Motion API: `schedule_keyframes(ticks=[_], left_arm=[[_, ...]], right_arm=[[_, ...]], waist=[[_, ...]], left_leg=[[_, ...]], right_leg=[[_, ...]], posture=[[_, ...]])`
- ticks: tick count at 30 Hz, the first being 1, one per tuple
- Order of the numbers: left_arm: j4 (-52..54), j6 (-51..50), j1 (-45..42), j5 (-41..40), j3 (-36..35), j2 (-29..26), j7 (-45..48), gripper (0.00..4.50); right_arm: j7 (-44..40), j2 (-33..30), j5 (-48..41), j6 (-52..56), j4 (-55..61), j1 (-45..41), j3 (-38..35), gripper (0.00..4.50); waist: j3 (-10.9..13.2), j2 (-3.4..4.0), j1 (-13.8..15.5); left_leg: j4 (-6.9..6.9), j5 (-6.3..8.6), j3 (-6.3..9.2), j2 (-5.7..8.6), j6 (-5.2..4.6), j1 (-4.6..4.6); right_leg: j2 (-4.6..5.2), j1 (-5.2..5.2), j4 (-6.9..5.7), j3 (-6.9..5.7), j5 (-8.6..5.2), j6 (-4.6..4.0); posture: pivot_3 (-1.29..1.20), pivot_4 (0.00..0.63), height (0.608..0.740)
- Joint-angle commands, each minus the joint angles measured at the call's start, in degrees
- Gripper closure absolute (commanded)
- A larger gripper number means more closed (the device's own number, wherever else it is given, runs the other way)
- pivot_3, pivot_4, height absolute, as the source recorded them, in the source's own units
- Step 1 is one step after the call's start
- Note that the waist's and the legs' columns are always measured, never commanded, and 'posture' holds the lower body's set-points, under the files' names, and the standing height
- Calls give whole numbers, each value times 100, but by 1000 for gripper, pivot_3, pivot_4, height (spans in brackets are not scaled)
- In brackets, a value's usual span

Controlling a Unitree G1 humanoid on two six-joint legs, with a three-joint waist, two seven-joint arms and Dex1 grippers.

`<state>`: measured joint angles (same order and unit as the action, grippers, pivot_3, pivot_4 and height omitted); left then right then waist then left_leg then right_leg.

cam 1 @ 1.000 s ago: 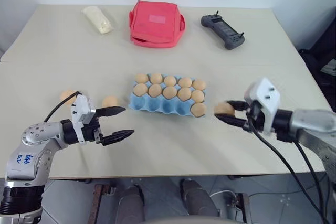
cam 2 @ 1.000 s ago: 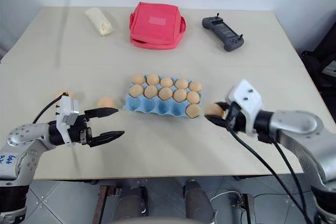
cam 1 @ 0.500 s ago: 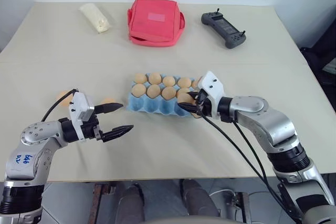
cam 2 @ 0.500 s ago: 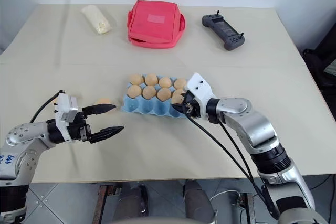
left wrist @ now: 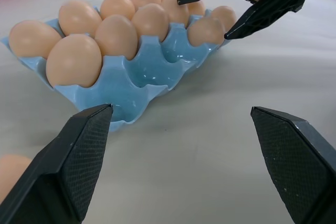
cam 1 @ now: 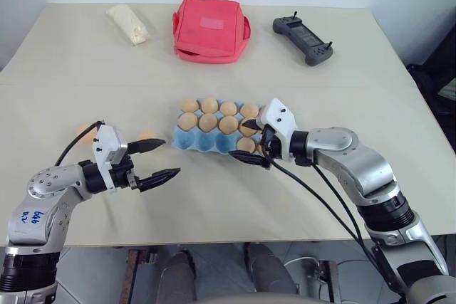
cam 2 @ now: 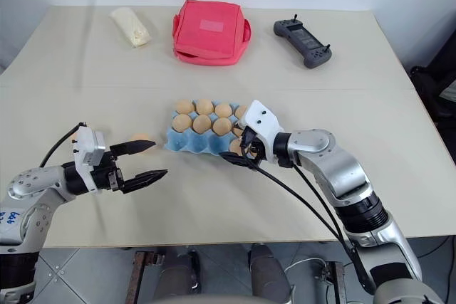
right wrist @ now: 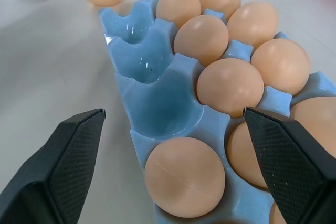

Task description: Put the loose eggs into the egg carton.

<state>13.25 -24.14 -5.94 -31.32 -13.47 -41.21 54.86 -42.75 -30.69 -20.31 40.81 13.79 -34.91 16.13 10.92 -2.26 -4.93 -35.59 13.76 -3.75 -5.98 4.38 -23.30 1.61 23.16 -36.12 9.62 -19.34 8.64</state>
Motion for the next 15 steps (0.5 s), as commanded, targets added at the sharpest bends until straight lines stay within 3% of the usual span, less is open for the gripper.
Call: schedule_keyframes(ticks=[1,10,15], left_arm=[[278,147,58,-45,-262,63,-234,0],[821,-157,216,69,-953,375,-1803,0],[1521,-1235,449,46,-1488,666,-3337,0]], right_arm=[[-326,-214,-295,1,458,-14,-444,56],[-1991,-1116,-987,-386,250,328,-1070,56],[-2990,-1234,-1106,-1219,-305,392,-1245,56]], waist=[[0,0,6],[0,0,1],[0,0,-2]], left_leg=[[0,0,0,0,0,0],[-1,1,0,0,0,-2],[-10,1,2,-2,-1,3]], right_leg=[[0,0,0,0,0,0],[0,-2,5,1,1,3],[-1,-11,4,1,5,10]], posture=[[0,150,740],[0,150,740],[0,150,740]])
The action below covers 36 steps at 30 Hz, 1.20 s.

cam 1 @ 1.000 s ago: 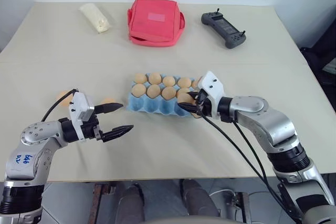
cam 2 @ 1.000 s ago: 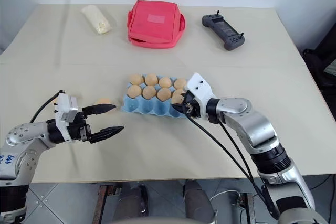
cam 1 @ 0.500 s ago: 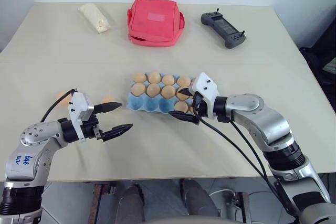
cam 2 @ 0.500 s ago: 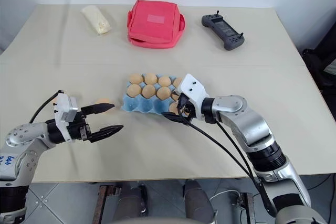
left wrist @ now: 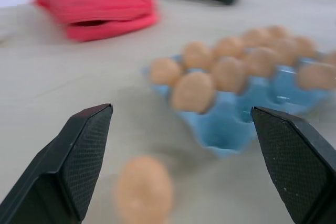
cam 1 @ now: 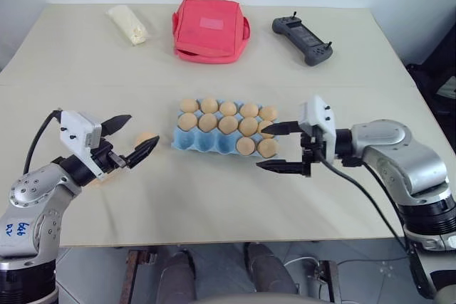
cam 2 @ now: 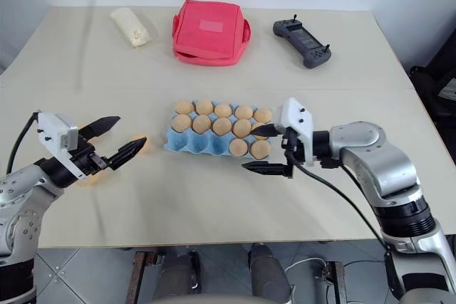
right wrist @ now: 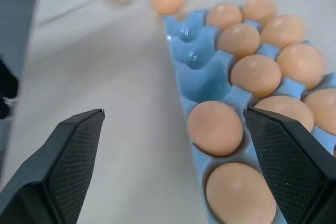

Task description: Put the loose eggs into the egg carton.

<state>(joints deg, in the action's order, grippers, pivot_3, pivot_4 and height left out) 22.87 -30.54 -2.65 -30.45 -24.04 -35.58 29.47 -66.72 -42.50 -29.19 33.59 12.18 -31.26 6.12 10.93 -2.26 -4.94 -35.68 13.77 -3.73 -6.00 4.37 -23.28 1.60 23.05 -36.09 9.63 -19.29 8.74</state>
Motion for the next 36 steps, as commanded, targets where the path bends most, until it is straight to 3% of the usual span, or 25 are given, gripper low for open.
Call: schedule_keyframes(ticks=[1,6,12,20,35,36], left_arm=[[706,-827,168,-89,-539,152,-1034,0],[1440,-2183,467,-481,-1271,404,-1995,0],[1717,-3283,672,-827,-1662,400,-2362,0],[2011,-3645,808,-889,-1790,513,-2493,0],[956,-3439,705,-178,-674,-19,-2167,0],[951,-3467,708,-141,-640,-38,-2163,195]], right_arm=[[-777,-57,-265,-616,-229,35,-277,56],[-1285,-76,-226,-819,-659,-209,-164,56],[-1391,129,22,-964,-1089,-558,80,56],[-1426,158,75,-942,-1113,-544,75,56],[-1079,92,78,-673,-740,-358,-46,56],[-1051,70,67,-648,-712,-335,-77,12]], waist=[[0,0,1],[1,-1,1],[1,-1,-6],[1,-2,-1],[1,-2,-6],[1,-2,-3]], left_leg=[[-4,0,1,0,0,0],[-29,3,4,1,0,1],[-37,-2,9,3,-2,11],[-34,3,11,4,5,10],[-30,6,11,3,10,9],[-30,7,11,3,12,9]], right_leg=[[0,-2,0,0,1,2],[0,-21,1,0,4,7],[0,-29,0,0,-9,-32],[1,-35,10,0,-8,-30],[1,-30,13,0,-16,-44],[1,-31,14,0,-16,-43]], posture=[[0,150,740],[0,150,740],[0,150,740],[0,150,740],[0,150,740],[0,150,740]])
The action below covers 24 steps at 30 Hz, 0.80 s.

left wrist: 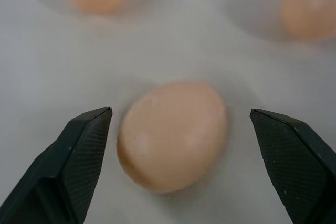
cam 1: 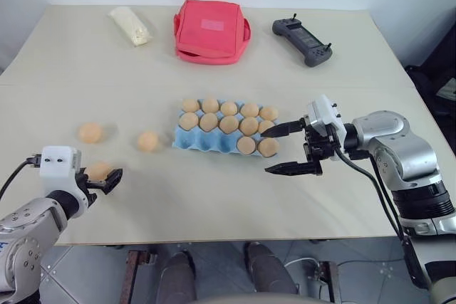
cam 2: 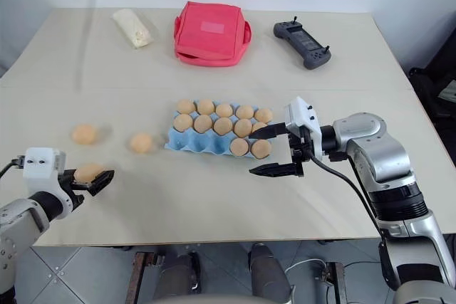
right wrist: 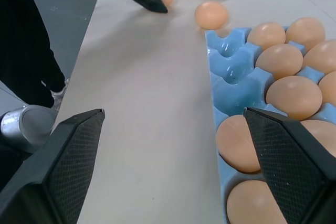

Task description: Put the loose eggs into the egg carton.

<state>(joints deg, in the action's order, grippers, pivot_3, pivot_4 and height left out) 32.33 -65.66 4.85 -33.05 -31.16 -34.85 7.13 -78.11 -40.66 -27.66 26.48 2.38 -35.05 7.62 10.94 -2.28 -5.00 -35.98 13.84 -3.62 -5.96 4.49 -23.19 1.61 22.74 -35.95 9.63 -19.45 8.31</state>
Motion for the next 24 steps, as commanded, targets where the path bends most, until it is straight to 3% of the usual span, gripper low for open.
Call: schedule_keyframes(ticks=[1,7,9,16,24], left_arm=[[7,69,-39,158,87,-105,73,423],[-182,259,-441,221,188,-289,340,2192],[-228,364,-751,194,259,-348,458,2513],[-436,823,-2407,-333,664,14,949,2577],[-1141,2165,-3197,-166,2211,487,2331,2577]], right_arm=[[108,-134,-94,78,295,70,-253,0],[175,-217,-187,99,470,271,-446,0],[201,-255,-216,81,525,359,-517,0],[334,-487,-304,168,855,833,-846,0],[667,-674,-450,159,1320,1668,-1338,0]], waist=[[0,0,5],[0,0,19],[1,-1,24],[1,-1,50],[1,0,42]], left_leg=[[1,0,0,0,0,0],[1,0,0,0,0,0],[-3,0,0,0,0,0],[-3,0,1,2,-1,-2],[-2,2,0,2,13,-2]], right_leg=[[0,0,0,0,0,1],[0,0,0,-2,0,0],[0,-2,0,-1,0,0],[0,-5,0,-2,19,37],[-1,-5,3,-1,16,61]], posture=[[0,150,740],[0,150,740],[0,150,740],[0,150,740],[0,150,740]])
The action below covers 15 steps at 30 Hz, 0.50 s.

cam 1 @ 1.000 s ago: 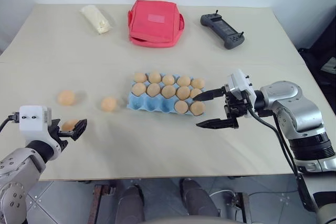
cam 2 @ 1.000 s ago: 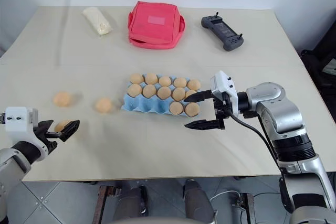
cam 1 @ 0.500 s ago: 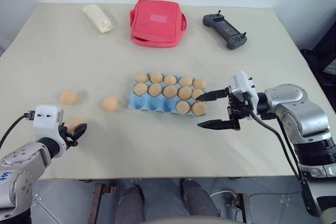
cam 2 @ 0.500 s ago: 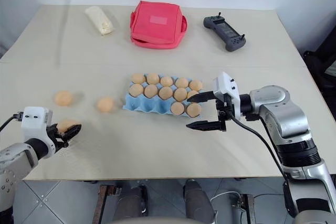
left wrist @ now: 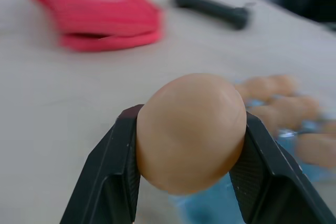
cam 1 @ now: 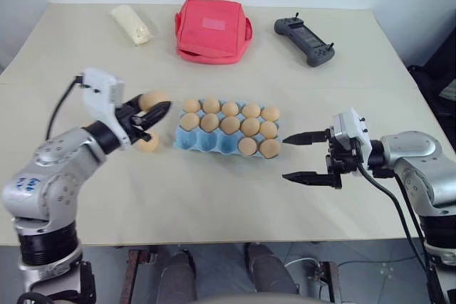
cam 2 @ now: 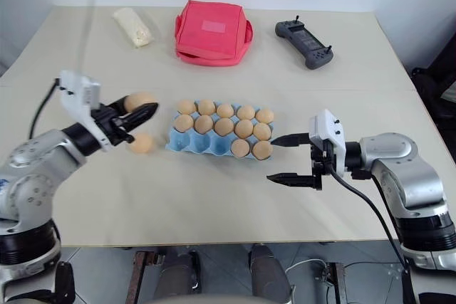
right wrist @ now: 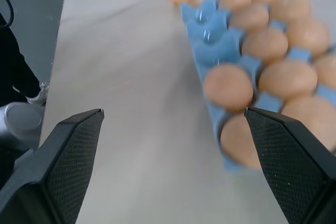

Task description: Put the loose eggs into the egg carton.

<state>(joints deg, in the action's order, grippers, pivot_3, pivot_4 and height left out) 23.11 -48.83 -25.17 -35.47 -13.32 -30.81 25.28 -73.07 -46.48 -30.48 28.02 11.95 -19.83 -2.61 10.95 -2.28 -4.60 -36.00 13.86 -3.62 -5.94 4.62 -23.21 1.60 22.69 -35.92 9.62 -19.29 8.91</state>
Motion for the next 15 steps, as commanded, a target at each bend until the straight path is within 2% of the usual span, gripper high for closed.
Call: schedule_keyframes(ticks=[1,5,15], left_arm=[[-358,576,-242,107,617,119,688,2577],[-1015,937,-469,328,1267,281,1229,2577],[-2247,1574,-1030,915,1981,541,1997,2577]], right_arm=[[238,-81,-182,18,425,219,-358,0],[507,-15,-221,22,635,433,-455,0],[982,-66,-349,40,1106,999,-710,0]], waist=[[0,0,-5],[0,0,-8],[0,0,62]], left_leg=[[-2,0,0,0,0,1],[-11,3,0,1,-7,2],[-10,1,5,5,-12,0]], right_leg=[[0,-3,0,0,0,0],[0,-7,-2,2,2,4],[0,-9,0,3,4,9]], posture=[[0,150,740],[0,150,740],[0,150,740]])
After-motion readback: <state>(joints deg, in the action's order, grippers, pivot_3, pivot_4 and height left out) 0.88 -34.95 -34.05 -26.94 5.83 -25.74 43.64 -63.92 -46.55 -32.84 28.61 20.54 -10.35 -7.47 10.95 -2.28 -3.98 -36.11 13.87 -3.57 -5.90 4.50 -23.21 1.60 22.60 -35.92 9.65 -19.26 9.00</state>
